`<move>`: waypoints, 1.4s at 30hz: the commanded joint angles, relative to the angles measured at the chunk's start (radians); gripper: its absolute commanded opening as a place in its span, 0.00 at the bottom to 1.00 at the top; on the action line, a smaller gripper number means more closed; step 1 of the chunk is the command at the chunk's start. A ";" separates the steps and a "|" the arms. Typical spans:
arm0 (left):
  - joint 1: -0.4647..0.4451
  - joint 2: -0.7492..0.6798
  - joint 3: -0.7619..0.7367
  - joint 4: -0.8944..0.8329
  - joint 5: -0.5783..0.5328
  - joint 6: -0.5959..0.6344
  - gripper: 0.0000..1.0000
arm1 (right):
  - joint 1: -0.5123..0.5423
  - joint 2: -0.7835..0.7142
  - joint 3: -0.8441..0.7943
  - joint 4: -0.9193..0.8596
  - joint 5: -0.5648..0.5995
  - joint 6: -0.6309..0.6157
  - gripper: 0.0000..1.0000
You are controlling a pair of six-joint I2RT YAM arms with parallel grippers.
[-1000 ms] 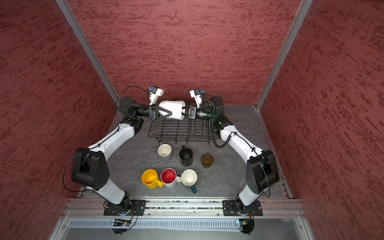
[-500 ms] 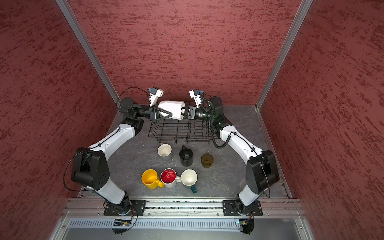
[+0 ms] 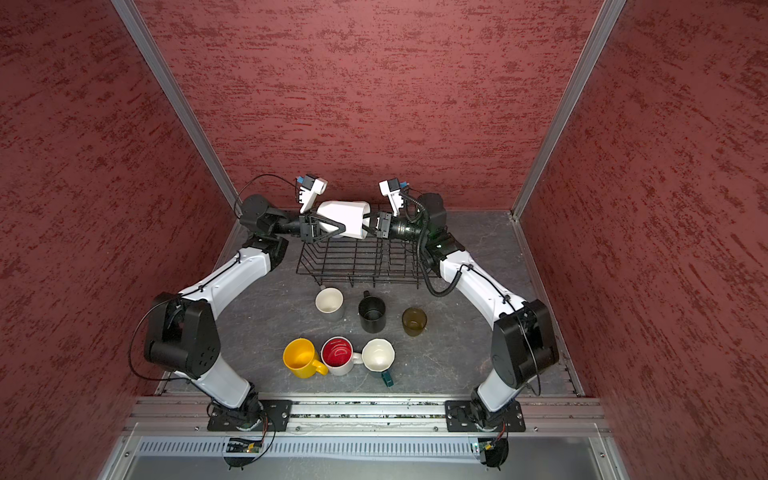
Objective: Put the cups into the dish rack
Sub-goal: 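Close the left gripper on the white mug beside the right gripper, then open the right gripper and withdraw it while the left gripper holds the mug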
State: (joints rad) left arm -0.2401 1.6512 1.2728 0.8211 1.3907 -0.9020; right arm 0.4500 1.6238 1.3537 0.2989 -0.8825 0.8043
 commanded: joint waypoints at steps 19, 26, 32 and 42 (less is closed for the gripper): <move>0.007 -0.016 0.012 -0.021 -0.069 0.040 0.00 | 0.018 -0.027 0.018 -0.039 0.074 -0.039 0.11; 0.010 -0.017 0.020 -0.049 -0.067 0.055 0.00 | 0.004 -0.035 0.017 -0.042 0.086 -0.037 0.24; 0.010 -0.016 0.034 -0.097 -0.067 0.078 0.00 | -0.016 -0.050 -0.002 -0.047 0.117 -0.027 0.32; 0.010 0.000 0.124 -0.437 -0.116 0.247 0.00 | -0.109 -0.142 -0.079 -0.144 0.256 -0.051 0.52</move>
State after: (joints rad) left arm -0.2337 1.6512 1.3270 0.4873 1.3186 -0.7456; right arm 0.3710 1.5372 1.2980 0.2031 -0.7158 0.7700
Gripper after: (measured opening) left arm 0.832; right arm 0.514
